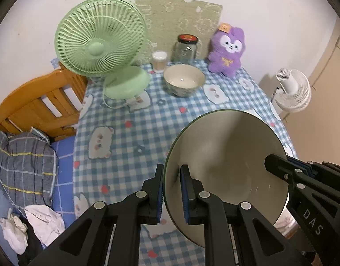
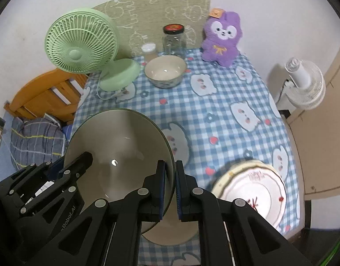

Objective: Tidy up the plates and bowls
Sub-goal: 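Carry the cream bowl with both grippers toward the first placed bowl, then lower the bowl into the first bowl and open both grippers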

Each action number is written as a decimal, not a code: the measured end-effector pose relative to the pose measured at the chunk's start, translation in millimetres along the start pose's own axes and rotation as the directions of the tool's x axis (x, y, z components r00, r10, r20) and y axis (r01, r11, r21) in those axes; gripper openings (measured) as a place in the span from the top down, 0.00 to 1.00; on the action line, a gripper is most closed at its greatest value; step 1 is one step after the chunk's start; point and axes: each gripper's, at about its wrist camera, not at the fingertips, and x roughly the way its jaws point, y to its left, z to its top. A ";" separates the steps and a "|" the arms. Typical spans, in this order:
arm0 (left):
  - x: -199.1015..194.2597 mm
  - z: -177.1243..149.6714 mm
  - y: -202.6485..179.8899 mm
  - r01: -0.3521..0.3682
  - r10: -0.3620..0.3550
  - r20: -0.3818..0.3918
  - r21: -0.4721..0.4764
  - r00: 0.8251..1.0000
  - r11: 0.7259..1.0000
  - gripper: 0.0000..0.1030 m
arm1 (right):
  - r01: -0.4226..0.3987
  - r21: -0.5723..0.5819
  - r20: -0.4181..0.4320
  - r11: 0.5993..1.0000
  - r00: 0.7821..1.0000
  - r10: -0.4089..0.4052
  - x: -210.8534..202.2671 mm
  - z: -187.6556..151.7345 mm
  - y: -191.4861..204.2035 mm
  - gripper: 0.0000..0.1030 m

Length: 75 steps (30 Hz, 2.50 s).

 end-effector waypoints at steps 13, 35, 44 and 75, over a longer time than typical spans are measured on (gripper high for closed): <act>12.7 -33.4 -32.6 0.047 -0.048 -0.062 -0.023 0.997 0.999 0.89 | -0.002 0.017 -0.036 1.000 0.999 0.002 6.0 -35.4 -39.4 0.90; 59.4 -72.4 -41.2 -0.018 0.004 -0.202 -0.067 0.979 0.998 0.89 | -0.060 -0.061 -0.192 0.996 0.980 0.048 67.1 -59.1 -52.8 0.90; 67.1 -78.0 -38.1 -0.028 0.013 -0.195 -0.074 0.981 0.997 0.89 | -0.067 -0.065 -0.223 0.996 0.973 0.051 83.6 -66.2 -50.1 0.90; 84.0 -88.9 -37.2 -0.054 0.041 -0.216 -0.056 0.976 0.997 0.89 | -0.050 -0.035 -0.227 0.998 0.973 0.041 97.1 -65.9 -50.1 0.90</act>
